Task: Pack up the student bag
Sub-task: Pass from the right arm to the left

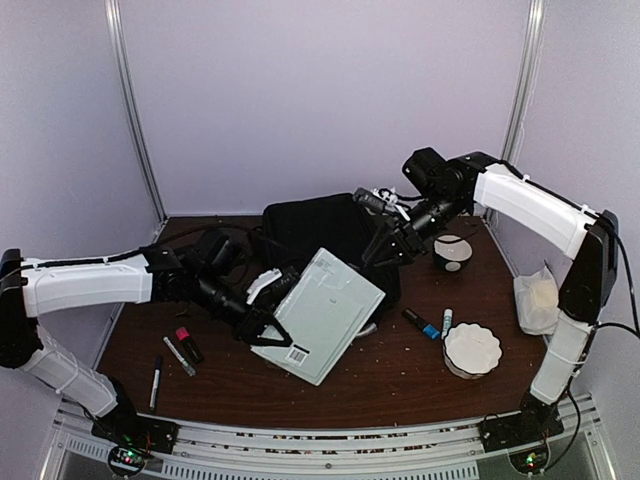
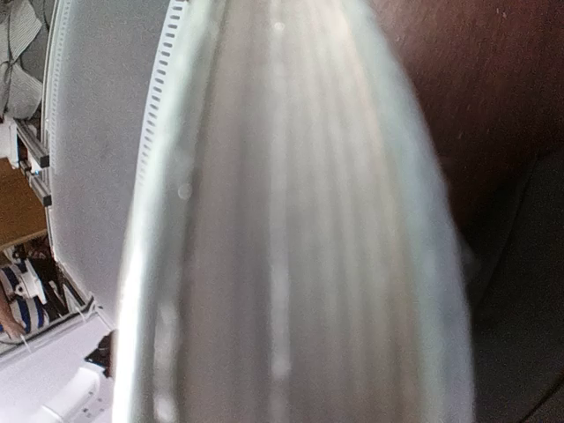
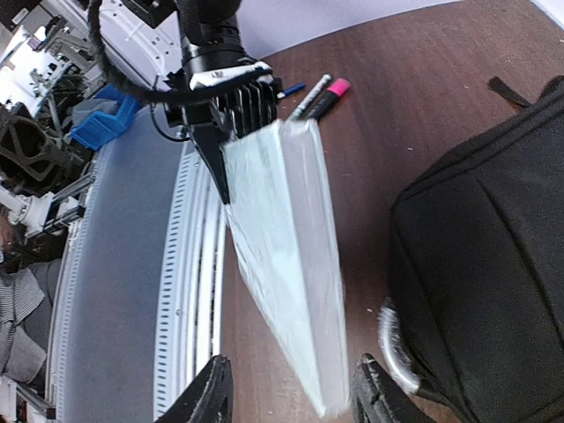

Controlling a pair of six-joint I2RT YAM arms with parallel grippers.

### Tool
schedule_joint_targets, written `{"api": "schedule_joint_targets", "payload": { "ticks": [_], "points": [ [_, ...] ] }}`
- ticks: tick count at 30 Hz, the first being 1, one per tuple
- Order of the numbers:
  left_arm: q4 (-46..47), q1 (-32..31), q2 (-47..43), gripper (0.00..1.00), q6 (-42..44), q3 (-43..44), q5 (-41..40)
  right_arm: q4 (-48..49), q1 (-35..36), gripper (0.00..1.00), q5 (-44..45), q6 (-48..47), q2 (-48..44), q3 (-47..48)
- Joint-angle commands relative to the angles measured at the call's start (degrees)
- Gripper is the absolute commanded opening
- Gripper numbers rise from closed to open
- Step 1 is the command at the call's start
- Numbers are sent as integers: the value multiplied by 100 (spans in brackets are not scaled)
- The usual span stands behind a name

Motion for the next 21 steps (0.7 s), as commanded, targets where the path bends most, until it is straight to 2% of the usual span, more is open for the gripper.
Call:
{"api": "schedule_joint_targets", "payload": {
  "ticks": [1, 6, 14, 21],
  "points": [
    [600, 583, -748, 0, -672, -140, -202, 524, -229, 48, 898, -148, -278, -110],
    [282, 977, -1065, 0, -988, -142, -848, 1269, -43, 52, 2087, -684, -632, -1031],
    [307, 1262, -1465, 0, -1389, -238, -1471, 2756, 805, 52, 4564, -840, -602, -2225],
    [363, 1399, -1718, 0, -1635, -464, -1681, 2987, 1159, 51, 5228, -843, 29, -2087]
  ]
}}
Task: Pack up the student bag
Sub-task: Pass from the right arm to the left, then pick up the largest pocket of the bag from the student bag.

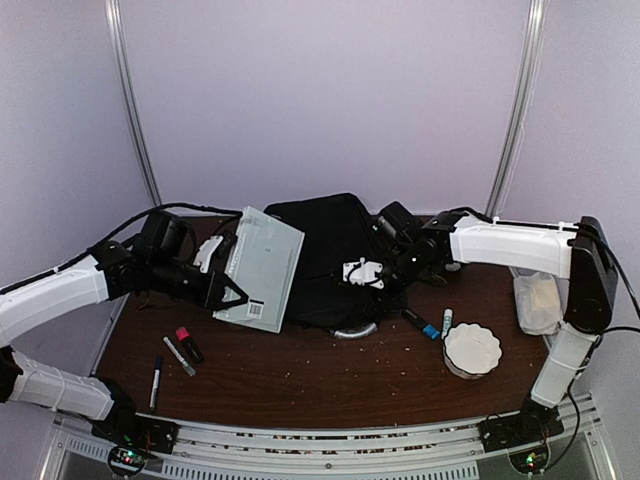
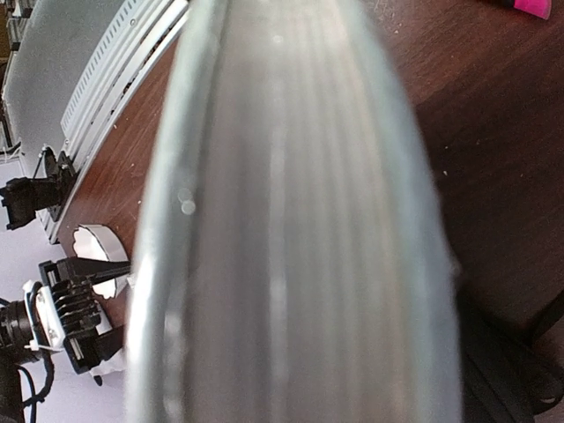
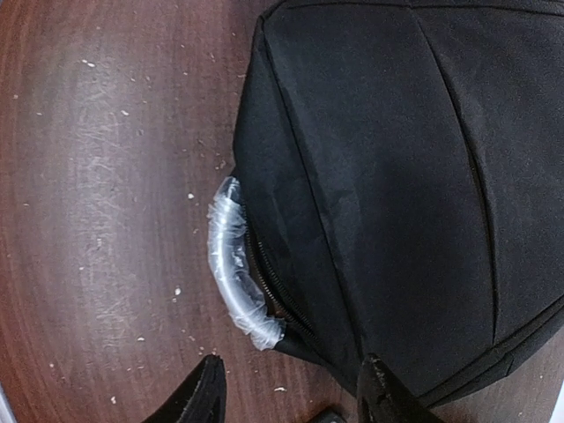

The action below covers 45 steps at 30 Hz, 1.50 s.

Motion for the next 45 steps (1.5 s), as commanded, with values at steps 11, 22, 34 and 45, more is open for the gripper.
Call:
{"api": "schedule_joint_targets", "payload": {
  "ticks": [11, 22, 34, 45],
  "points": [
    [759, 162, -589, 0, -357, -319, -277, 309, 284, 56, 1123, -156, 1154, 718],
    [841, 171, -629, 0, -349, -486, -275, 4, 283, 46, 1289, -130, 1738, 1084],
    [849, 175, -672, 0, -366, -604, -175, -60, 272, 0, 1160, 146, 1268, 1432],
    [554, 175, -1189, 0, -315, -1049, 1099, -178, 240, 0, 972, 812, 934, 2542]
  ]
}}
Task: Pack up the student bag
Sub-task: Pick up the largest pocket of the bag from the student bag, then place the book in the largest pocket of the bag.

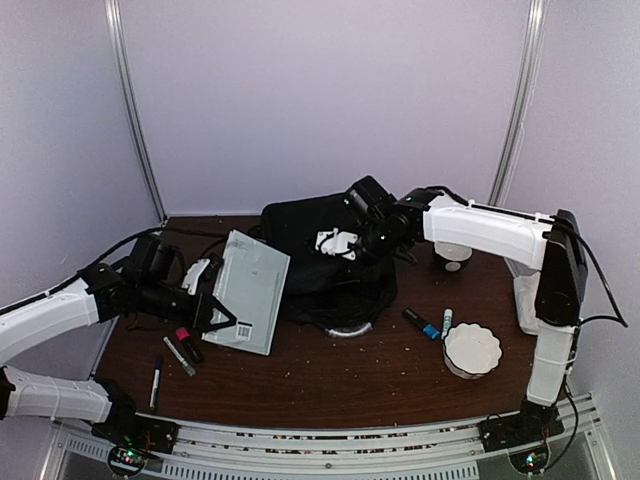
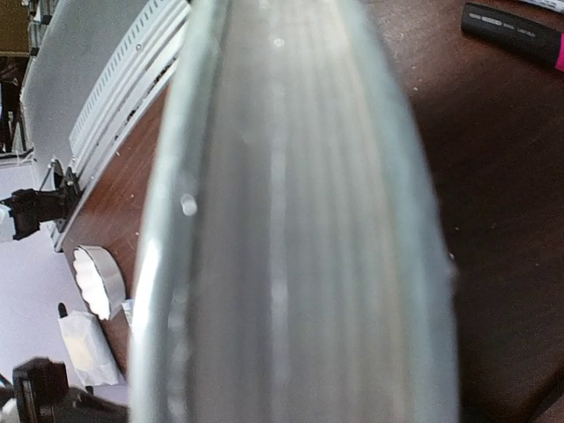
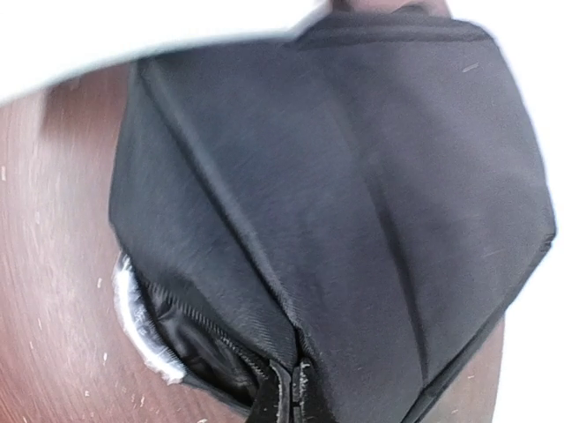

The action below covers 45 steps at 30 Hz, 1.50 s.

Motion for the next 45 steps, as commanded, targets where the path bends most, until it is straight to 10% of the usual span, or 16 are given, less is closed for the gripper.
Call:
{"api": "schedule_joint_targets", "payload": {
  "ticks": [1, 9, 45],
  "points": [
    [609, 23, -580, 0, 63, -149, 1079, 1, -43, 0, -64, 424, -53, 776],
    [-999, 22, -550, 0, 1005, 301, 2589, -291, -84, 0, -84, 890, 481, 2006],
    [8862, -1017, 3400, 0, -4131, -1063, 1793, -507, 5, 0, -1019, 1634, 552, 2720]
  ]
}}
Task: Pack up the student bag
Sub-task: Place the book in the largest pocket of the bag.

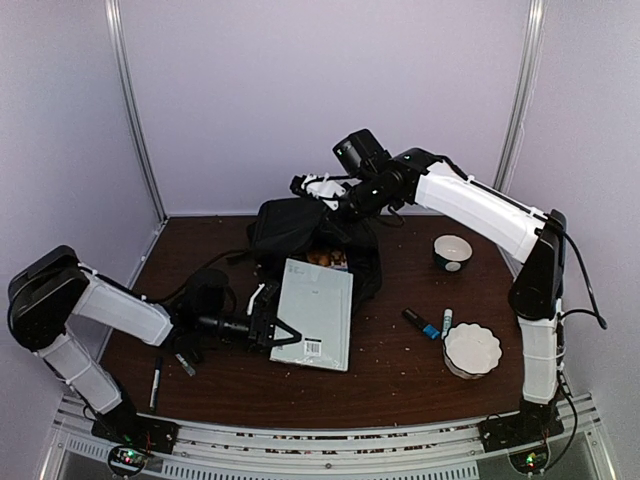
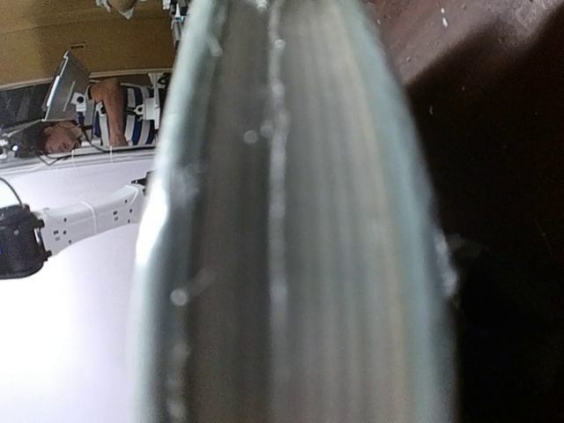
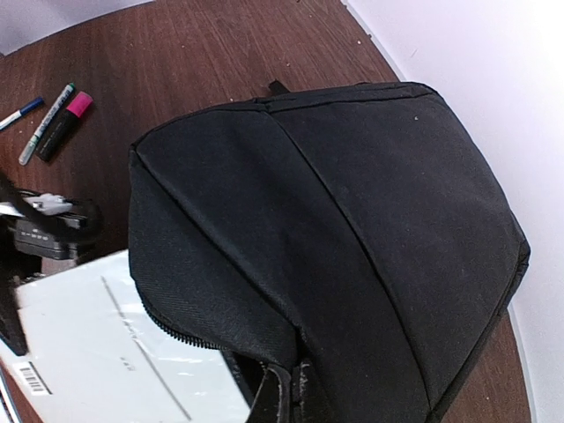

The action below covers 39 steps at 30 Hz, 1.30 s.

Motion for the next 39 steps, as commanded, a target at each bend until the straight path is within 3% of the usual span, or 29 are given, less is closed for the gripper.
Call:
{"api": "schedule_joint_targets", "payload": {
  "ticks": [1, 4, 8, 24, 32, 39],
  "points": [
    [2678, 22, 626, 0, -965, 173, -132, 268, 105, 0, -407, 190, -299, 61],
    [3761, 39, 1242, 0, -1695, 218, -284, 274, 135, 0, -438, 204, -329, 23],
    [4241, 161, 1614, 0, -1999, 289, -462, 250, 155, 0, -583, 185, -371, -51],
    [1873, 536, 1897, 1, -1411, 1422, -557, 496, 314, 0, -805, 29, -746, -946],
    [1272, 655, 2141, 19, -1289, 1511, -831, 515, 313, 0, -849, 35, -720, -986],
    [259, 647, 1975, 44, -1138, 1475, -1127, 508, 319, 0, -832, 28, -725, -1011]
  ]
}}
